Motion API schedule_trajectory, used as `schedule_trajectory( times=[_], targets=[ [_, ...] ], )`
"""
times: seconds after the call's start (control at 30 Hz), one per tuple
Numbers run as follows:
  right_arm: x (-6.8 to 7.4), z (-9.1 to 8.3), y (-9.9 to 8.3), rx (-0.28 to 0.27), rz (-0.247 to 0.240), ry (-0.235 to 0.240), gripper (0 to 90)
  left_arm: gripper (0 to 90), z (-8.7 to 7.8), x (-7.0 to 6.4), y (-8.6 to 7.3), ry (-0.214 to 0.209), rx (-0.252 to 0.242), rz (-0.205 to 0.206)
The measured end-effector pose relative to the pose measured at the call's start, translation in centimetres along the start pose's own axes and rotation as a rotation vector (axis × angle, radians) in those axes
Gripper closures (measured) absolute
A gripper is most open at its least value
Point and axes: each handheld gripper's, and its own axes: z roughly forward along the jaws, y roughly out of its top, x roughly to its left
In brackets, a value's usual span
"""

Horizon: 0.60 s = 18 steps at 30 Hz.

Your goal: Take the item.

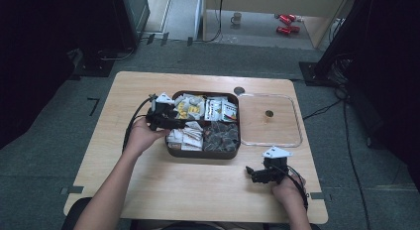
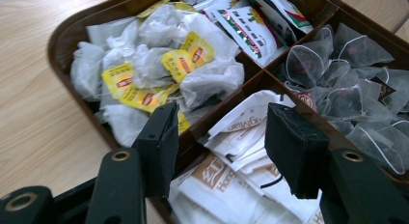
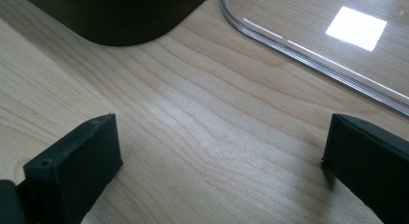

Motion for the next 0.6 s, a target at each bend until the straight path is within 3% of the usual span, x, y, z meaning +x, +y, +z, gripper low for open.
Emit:
schedule_trajectory(
  times=[0.6],
  targets=[
    [-0.2, 0.0, 0.0, 0.001, -0.008, 0.008, 0.0, 50.5, 2.6, -1.3, 0.3, -0.043, 0.017, 0.023]
  ],
)
